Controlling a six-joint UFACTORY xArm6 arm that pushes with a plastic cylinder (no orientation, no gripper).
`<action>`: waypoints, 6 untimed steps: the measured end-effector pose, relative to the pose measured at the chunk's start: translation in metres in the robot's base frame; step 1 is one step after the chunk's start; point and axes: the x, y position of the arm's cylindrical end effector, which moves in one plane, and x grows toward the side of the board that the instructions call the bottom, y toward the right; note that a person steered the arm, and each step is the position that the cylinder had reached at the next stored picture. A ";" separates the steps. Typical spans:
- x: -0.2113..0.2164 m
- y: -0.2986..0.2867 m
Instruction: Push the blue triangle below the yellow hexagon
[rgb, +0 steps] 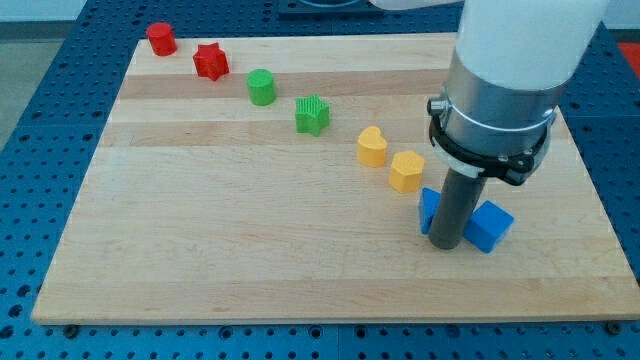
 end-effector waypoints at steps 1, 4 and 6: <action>0.000 0.000; -0.015 -0.016; 0.032 -0.005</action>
